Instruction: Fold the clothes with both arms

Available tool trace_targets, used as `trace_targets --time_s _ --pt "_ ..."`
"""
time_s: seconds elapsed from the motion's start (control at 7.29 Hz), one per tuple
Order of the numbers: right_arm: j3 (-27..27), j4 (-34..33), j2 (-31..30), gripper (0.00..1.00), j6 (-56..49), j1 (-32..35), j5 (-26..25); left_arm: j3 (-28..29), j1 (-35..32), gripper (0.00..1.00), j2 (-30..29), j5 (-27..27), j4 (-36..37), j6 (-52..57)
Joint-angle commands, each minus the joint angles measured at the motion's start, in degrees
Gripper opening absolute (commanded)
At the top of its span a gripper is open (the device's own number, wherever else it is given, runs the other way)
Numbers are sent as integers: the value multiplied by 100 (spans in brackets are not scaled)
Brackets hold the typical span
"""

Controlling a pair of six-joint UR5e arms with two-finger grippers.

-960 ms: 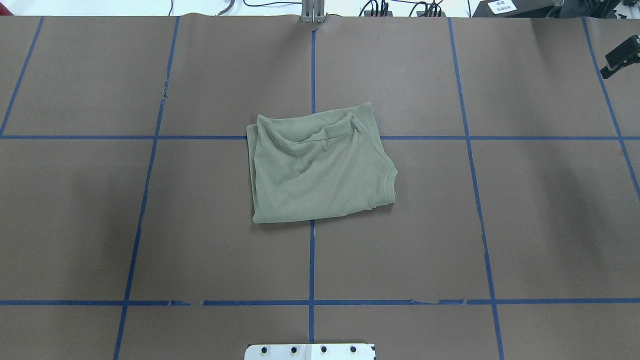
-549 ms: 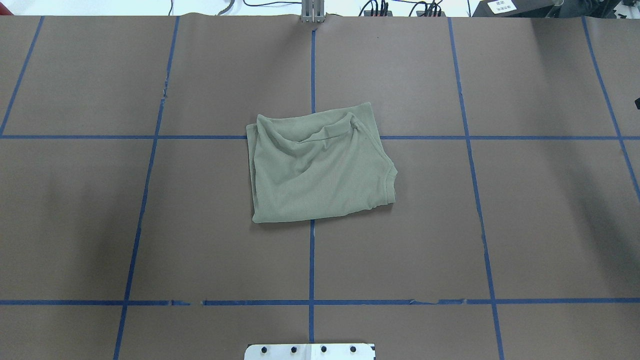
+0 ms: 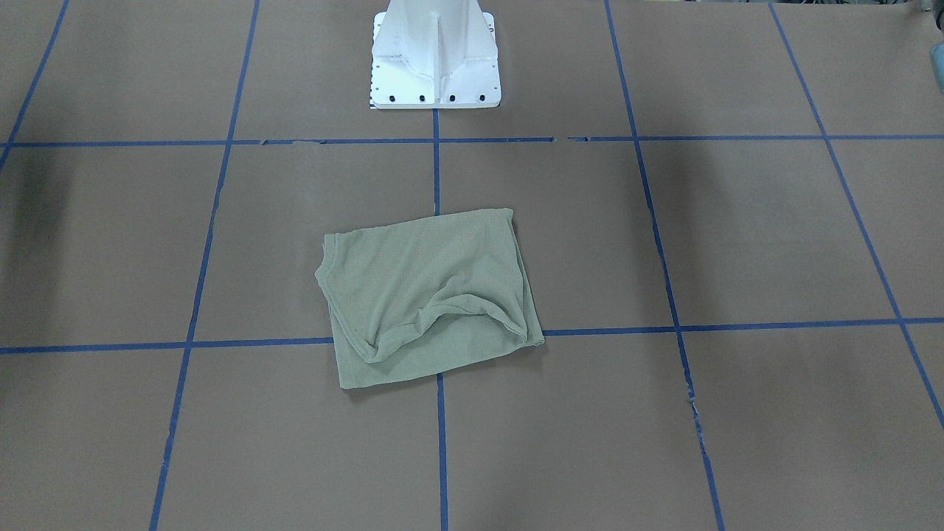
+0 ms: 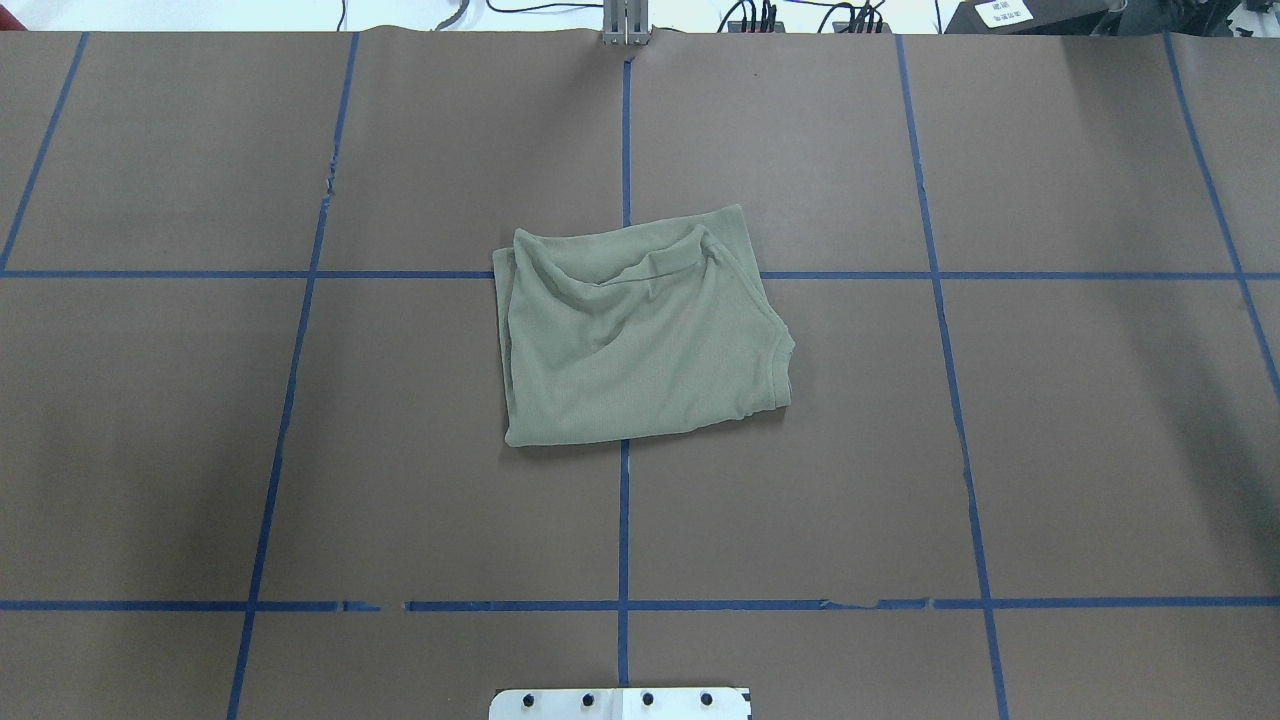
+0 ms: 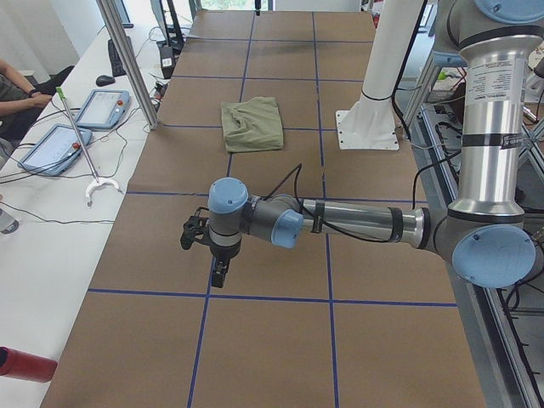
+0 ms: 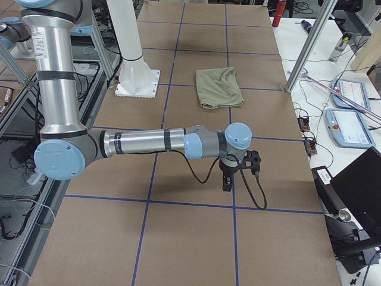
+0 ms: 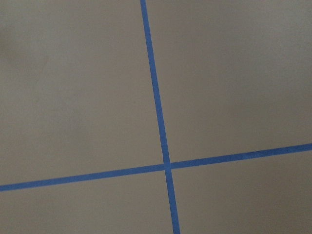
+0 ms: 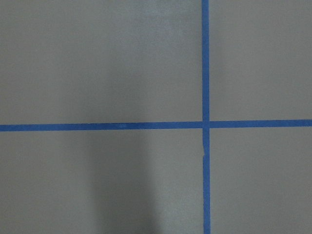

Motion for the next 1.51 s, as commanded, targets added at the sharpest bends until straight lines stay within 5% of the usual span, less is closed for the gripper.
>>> trace_targets --time_s 0.0,0.41,1.37 --pt "-20 7 -57 100 -9 122 -17 -103 -159 100 -23 -15 1053 1343" --pt "-29 -11 -205 100 -79 287 236 371 -328 100 -23 -726 1091 1940" --pt "428 7 -751 100 9 535 361 328 -336 100 -40 -718 1100 1234"
